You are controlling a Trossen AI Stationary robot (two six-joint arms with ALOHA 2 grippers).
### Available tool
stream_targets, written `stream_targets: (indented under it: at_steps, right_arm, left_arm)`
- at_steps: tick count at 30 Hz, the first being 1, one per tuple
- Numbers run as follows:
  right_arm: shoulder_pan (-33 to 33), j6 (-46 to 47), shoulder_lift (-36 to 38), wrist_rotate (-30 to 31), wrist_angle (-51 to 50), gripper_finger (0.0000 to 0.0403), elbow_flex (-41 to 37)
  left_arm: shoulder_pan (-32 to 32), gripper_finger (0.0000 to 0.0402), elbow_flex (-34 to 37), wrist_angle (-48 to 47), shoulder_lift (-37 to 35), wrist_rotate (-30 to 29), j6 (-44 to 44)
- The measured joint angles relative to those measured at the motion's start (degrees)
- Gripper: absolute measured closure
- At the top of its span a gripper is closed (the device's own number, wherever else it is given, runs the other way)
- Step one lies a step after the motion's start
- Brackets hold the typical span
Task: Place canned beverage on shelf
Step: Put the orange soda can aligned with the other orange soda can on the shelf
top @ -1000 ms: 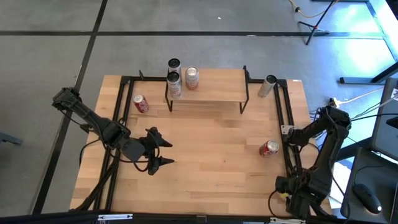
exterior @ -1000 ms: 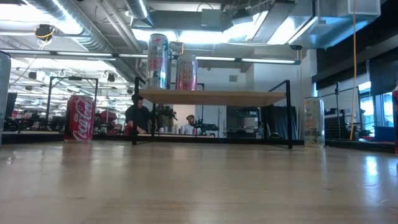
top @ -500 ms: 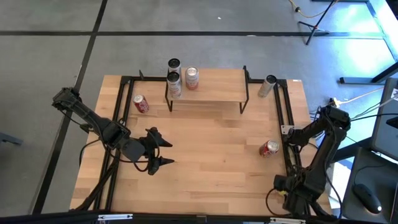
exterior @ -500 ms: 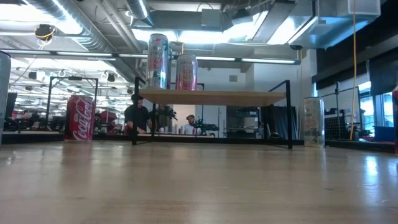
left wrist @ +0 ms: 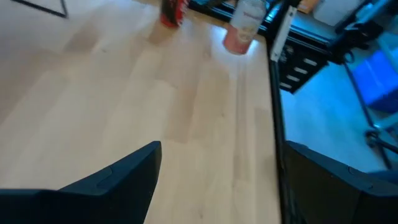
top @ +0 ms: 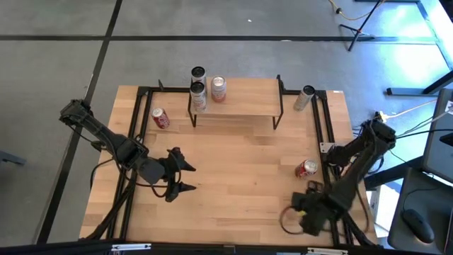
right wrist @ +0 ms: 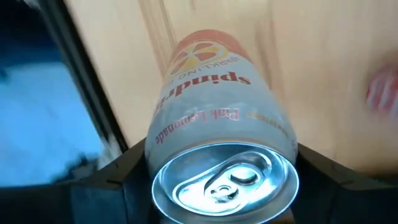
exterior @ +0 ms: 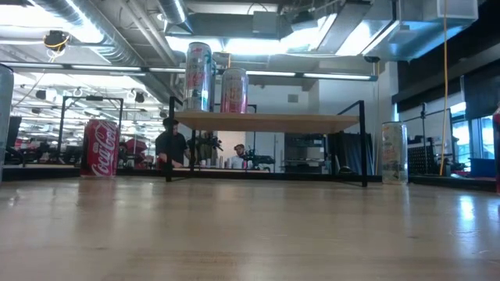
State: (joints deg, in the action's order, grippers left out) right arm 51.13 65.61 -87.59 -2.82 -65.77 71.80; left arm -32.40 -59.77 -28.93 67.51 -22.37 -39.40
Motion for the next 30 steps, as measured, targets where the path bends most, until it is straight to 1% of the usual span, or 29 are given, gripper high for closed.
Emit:
stream_targets:
  at_steps: [2, 4, 8, 13, 17, 20, 24, 30]
  right_arm:
    - [-4.1, -5.8, -0.2, 2.9, 0.4, 0.0143, 2.6]
    - [-8.6, -12.2, -0.9, 4.3, -0.3, 0.0143, 5.4]
    - [-17.4, -28.7, -4.6, 6.2, -0.1, 0.0143, 11.9]
    - [-25.8, -50.7, -12.5, 5.7, -1.7, 0.0143, 20.0]
    - [-30.5, -63.7, -19.5, 4.7, -6.2, 0.0143, 26.1]
    - [-32.9, -68.3, -24.2, 4.8, -8.6, 0.0143, 30.4]
    - [-34.8, -70.9, -28.5, 4.8, -11.2, 0.0143, 34.9]
    - [-35.8, -71.8, -30.0, 4.8, -10.0, 0.0143, 35.2]
  left_arm:
    - [-0.8, 0.0083, 0.0, 0.0, 0.0, 0.8, -1.0]
    - [-1.8, 0.0083, 0.0, -0.1, 0.0, 1.3, -2.3]
    - [-3.2, 0.0083, 0.0, -0.2, 0.0, 1.2, -2.4]
    - [-3.3, 0.0083, 0.0, -0.2, 0.0, 1.1, -2.4]
    - [-3.3, 0.0083, 0.0, -0.2, 0.0, 1.1, -2.4]
    - [-3.3, 0.0083, 0.0, -0.2, 0.0, 0.7, -2.5]
    - [-2.7, 0.0083, 0.0, -0.1, 0.0, -0.4, -2.5]
    - [-2.5, 0.0083, 0.0, 0.0, 0.0, -0.6, -2.5]
